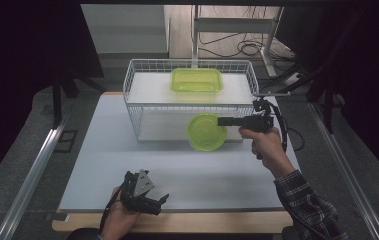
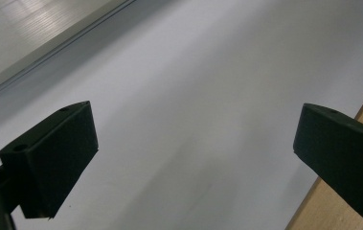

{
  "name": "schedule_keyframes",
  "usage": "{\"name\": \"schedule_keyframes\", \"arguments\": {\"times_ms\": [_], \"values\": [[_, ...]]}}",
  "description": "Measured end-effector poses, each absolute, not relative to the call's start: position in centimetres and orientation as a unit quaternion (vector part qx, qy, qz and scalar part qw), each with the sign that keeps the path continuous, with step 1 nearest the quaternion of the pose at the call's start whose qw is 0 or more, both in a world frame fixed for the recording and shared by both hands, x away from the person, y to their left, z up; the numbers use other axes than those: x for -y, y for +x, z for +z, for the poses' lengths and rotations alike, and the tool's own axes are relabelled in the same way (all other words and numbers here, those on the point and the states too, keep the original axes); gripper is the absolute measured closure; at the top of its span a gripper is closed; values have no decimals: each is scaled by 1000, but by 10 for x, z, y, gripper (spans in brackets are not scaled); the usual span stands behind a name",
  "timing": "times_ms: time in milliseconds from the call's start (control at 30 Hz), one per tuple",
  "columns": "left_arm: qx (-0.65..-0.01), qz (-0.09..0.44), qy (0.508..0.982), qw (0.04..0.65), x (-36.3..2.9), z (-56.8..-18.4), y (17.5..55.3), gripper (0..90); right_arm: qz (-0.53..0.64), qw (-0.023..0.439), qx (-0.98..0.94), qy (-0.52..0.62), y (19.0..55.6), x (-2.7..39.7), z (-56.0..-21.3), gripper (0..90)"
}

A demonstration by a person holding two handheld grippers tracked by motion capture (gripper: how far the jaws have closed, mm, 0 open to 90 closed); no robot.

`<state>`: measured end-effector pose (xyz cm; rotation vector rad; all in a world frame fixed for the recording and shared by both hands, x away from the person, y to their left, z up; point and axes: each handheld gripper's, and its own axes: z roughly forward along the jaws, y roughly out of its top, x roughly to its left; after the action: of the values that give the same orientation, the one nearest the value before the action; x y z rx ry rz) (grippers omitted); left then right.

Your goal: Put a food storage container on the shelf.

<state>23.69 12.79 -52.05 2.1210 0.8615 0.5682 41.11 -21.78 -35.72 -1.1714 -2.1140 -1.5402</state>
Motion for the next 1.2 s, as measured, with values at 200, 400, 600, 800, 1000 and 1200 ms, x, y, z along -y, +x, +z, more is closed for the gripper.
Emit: {"name": "schedule_keyframes", "arguments": {"times_ms": [200,400,600,800,1000,1200], "values": [[-341,219,828,388,-130,-520,238,12,-539,122,726,-410,417,217,-344,806],[-341,218,828,388,-130,-520,238,10,-550,113,718,-412,423,217,-331,806],[-343,214,827,391,-130,-521,238,9,-560,107,712,-411,428,212,-316,806],[-341,213,828,390,-130,-521,238,8,-569,95,705,-412,436,208,-300,805],[-341,211,829,390,-130,-521,238,8,-579,79,694,-421,447,206,-288,805],[-340,209,831,388,-130,-521,238,8,-589,69,680,-431,458,201,-277,805]]}}
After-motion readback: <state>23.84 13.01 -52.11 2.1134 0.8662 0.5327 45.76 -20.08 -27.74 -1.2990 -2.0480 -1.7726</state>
